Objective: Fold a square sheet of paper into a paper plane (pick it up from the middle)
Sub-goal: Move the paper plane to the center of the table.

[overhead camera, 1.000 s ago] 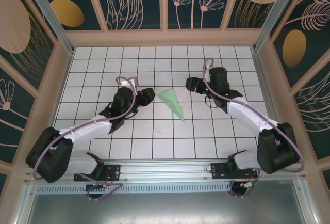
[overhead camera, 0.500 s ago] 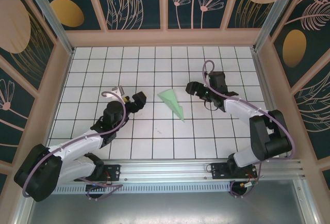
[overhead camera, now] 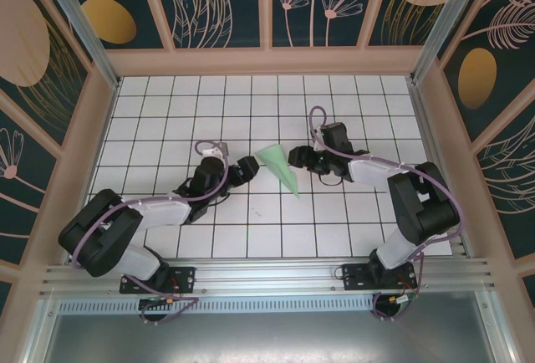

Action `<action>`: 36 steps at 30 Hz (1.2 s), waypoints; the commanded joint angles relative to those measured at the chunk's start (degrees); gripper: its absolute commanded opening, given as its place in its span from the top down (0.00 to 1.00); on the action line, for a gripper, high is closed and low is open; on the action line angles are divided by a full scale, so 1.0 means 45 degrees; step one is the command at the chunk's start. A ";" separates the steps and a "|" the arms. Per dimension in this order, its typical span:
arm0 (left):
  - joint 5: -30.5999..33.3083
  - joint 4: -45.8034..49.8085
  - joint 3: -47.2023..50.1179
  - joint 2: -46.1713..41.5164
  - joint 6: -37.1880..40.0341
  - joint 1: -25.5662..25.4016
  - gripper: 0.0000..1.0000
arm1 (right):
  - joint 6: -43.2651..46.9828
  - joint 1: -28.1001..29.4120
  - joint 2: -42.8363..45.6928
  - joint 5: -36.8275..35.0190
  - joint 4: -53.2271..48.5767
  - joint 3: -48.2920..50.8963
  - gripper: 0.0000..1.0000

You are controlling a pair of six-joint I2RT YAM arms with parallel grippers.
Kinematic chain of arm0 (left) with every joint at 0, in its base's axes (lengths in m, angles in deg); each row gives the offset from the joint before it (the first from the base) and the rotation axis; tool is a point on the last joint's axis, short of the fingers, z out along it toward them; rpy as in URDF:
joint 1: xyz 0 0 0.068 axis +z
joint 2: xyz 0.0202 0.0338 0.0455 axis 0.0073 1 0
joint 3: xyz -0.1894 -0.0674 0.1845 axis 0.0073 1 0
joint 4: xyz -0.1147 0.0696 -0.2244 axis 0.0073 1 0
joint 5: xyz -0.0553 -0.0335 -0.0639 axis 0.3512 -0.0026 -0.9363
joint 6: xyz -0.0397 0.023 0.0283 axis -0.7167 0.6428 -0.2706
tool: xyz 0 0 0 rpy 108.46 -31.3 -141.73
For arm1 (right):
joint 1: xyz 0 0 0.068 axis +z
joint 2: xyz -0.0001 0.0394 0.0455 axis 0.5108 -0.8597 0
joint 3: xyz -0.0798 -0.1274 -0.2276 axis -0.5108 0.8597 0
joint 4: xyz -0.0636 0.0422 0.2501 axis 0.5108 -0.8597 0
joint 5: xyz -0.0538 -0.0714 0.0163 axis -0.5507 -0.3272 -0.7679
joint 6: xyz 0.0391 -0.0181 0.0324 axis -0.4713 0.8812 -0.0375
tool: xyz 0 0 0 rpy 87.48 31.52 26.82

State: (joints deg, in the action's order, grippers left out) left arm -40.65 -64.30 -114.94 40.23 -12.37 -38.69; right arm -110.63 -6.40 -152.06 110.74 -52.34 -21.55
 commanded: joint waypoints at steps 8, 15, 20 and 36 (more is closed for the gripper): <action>0.2028 0.7011 -0.5170 0.2831 -0.0959 -0.1559 0.17 | 0.0139 -0.0332 0.0502 -0.0877 -0.0614 0.0312 0.42; 0.2849 0.9578 -0.7894 0.4999 -0.1481 -0.1709 0.24 | -0.0011 -0.1031 0.1747 -0.2306 -0.0804 0.1106 0.42; 0.3092 1.0047 -0.8092 0.5266 -0.1646 -0.1716 0.32 | 0.0061 -0.1388 0.2271 -0.1969 -0.0795 0.1345 0.42; 0.3102 0.9368 -0.7249 0.4651 -0.0582 -0.1718 0.91 | 0.0550 -0.0787 0.1744 0.0509 -0.0084 0.1497 0.42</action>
State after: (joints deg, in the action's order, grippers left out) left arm -28.17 -21.11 -149.52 63.53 -17.20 -46.41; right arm -110.19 -11.43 -143.19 109.08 -54.48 -15.26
